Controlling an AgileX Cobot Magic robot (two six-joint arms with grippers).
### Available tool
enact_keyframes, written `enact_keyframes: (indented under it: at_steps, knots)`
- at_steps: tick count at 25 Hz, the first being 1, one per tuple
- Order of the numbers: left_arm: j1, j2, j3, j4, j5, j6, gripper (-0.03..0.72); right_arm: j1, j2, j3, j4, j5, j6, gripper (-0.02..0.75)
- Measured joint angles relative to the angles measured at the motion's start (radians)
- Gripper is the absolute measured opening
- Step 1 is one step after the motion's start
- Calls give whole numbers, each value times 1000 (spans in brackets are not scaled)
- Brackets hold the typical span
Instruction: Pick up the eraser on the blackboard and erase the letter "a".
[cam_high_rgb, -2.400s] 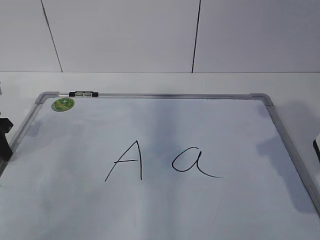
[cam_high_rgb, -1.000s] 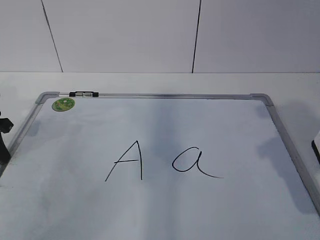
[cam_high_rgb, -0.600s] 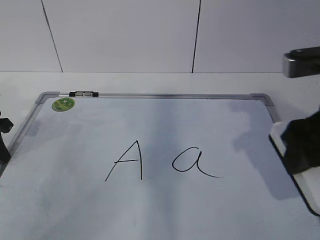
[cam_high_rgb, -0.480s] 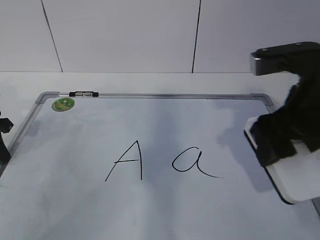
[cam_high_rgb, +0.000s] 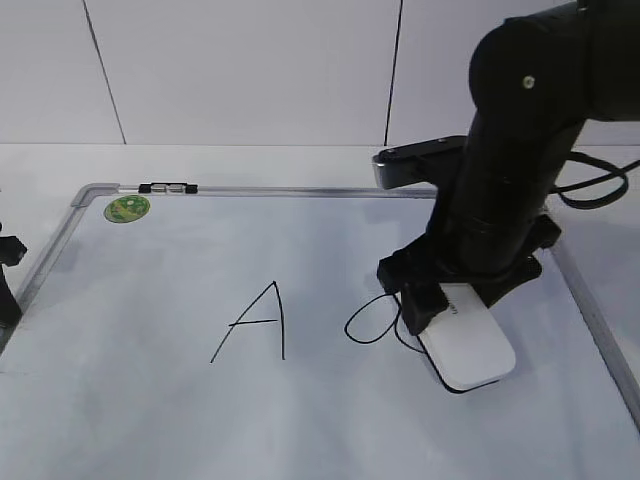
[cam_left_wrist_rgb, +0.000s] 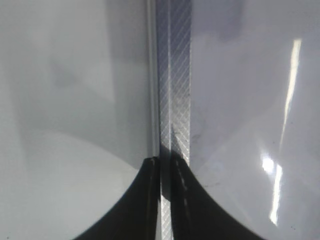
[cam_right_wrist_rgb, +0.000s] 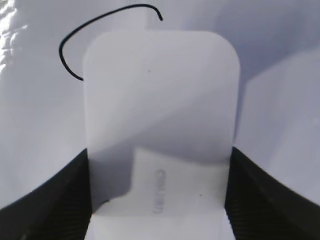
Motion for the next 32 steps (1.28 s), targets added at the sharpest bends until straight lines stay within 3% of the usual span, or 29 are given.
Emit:
enact_keyframes:
  at_steps: [11,23,32]
  knots:
    - [0,0,0,5,0,0,19,81,185,-159,22,1,-23,555]
    - [0,0,0,8,0,0,19,108,237,-167,13,-5,-25,555]
    - [0,0,0,10,0,0,19,139,241,-167,-98,-12,60,555]
